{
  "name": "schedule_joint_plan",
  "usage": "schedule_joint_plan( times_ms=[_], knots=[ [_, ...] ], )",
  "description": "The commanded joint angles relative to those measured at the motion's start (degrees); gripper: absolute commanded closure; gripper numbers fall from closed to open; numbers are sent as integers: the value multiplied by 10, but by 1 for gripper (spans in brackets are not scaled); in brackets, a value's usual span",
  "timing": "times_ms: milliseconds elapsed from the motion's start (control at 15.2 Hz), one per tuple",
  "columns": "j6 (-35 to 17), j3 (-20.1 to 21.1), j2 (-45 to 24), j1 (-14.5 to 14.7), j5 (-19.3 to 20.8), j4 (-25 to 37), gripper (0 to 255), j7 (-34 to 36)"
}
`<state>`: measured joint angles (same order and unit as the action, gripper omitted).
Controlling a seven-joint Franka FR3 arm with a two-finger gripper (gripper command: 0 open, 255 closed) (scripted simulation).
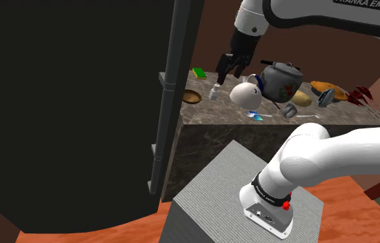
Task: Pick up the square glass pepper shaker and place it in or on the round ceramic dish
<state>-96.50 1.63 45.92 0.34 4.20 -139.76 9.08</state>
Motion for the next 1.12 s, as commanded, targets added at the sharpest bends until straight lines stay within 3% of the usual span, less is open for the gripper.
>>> schedule_joint_plan(
  times_ms=[0, 594, 1056],
  knots=[
    [0, 0, 0, 0, 0, 0, 0, 0],
    [-123, -93, -110, -38, 48, -4, 0, -84],
    [-212, -163, -229, -56, 57, 35, 0, -153]
  ],
)
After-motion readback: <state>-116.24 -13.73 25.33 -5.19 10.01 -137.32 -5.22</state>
